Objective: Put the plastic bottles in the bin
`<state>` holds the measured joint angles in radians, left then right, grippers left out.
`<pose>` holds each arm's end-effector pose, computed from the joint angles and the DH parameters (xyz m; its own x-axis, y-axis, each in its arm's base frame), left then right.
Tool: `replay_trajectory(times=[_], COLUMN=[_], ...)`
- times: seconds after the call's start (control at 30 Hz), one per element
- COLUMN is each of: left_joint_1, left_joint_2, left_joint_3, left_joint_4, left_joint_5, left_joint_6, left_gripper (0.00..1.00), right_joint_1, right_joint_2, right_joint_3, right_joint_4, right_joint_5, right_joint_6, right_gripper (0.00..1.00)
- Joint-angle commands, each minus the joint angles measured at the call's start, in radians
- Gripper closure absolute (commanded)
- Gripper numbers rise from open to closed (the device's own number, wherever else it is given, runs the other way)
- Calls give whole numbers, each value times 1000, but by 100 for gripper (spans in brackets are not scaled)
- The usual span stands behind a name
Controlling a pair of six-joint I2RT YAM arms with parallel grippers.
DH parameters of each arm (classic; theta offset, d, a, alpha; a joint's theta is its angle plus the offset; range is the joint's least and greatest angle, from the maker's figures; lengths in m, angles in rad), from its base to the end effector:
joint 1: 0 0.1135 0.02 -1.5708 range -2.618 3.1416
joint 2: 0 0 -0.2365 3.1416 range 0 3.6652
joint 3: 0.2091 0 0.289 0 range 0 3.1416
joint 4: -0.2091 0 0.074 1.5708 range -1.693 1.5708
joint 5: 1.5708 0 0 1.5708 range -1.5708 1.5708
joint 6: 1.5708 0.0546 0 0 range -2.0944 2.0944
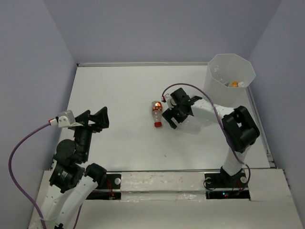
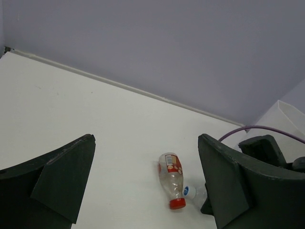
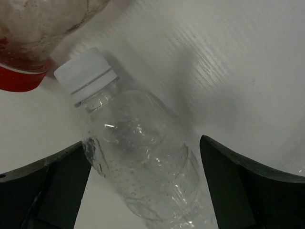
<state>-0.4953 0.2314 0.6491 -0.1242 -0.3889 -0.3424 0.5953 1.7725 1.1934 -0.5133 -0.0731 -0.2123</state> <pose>0.1357 -0.0498 0.3733 0.1993 -0.4608 -0.8648 0.1989 0.8832 -0.4247 0.3256 0.2253 0.1267 -0.5948 -0.6566 -0.4637 -0.7288 0.6839 -0.0336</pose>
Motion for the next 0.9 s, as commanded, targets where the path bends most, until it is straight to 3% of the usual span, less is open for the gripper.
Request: replay_trajectory(times=[0.0, 0.1, 0.2, 0.43, 0.57, 0.73, 0.87], left_joint_1=[3, 3, 4, 4, 3, 3, 3], left_joint_2=[6, 8, 11, 17, 14, 3, -13], left_joint_3=[4, 4, 4, 6, 4, 4, 3], left_joint_4=[38, 40, 41, 46, 43, 40, 38], left_joint_5=[9, 8, 18, 27, 19, 16, 13], left_joint_6=[6, 6, 5, 3, 5, 5, 6], left_gripper=[1, 1, 1, 1, 1, 1, 1], right_joint_1=[-2, -2, -2, -2, -11, -136, -300], right_joint_2=[34, 9, -68, -310, -441, -548, -523], right_joint_3=[64, 45, 2, -5, 73, 118, 211], right_joint_4=[9, 12, 9, 54, 212, 564, 676], right_joint_5=[33, 32, 53, 142, 367, 479, 501], right_joint_6=[-29, -9, 28, 131, 207, 199, 209], right_gripper=[7, 27, 57, 59, 59, 59, 60])
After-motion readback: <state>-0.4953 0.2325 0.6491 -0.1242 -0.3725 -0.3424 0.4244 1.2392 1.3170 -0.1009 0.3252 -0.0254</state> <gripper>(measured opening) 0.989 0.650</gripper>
